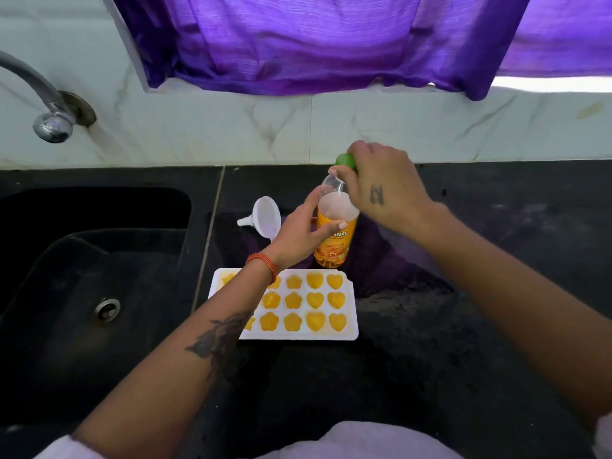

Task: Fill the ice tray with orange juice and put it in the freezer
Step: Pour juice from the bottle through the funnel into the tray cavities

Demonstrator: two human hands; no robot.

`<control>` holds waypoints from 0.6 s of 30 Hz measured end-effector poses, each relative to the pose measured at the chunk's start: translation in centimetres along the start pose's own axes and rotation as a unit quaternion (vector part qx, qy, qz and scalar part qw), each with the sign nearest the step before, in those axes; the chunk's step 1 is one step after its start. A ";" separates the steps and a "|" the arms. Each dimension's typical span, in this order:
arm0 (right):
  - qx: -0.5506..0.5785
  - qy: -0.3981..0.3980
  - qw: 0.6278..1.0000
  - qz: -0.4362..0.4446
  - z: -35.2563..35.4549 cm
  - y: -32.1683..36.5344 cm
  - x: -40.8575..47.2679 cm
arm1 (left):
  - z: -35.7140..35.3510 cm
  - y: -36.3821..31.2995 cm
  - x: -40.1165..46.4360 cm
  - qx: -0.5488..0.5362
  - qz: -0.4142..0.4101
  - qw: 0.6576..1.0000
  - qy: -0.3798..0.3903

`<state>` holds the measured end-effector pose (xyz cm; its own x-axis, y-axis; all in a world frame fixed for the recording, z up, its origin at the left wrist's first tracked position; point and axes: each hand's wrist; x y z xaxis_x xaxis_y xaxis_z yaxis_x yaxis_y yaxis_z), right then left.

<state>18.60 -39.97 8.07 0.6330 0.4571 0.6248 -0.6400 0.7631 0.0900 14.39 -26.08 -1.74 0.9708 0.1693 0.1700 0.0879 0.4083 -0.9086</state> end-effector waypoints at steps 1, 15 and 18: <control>-0.029 -0.015 0.999 -0.028 -0.3 0.6 -0.1 | 0.0 -0.1 0.0 0.002 -0.004 1.000 -0.003; 0.375 0.076 0.883 -0.273 -1.8 0.1 -6.4 | 1.4 0.9 -0.4 -0.103 0.054 0.993 0.032; 0.377 0.037 0.873 -0.308 -5.1 1.6 -8.3 | 1.2 1.7 -0.7 -0.135 0.078 0.988 0.011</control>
<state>14.57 -40.23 -0.94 0.9666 0.1159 0.2287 -0.2557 0.3698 0.8932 13.62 -24.38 -2.96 0.9816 0.1906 0.0136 -0.0105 0.1250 -0.9921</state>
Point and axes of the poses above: each hand's wrist, its own x-axis towards the middle knuckle, its own z-axis out of the back of the hand, y = z × x, and after that the axes turned 13 degrees about -y, right-handed
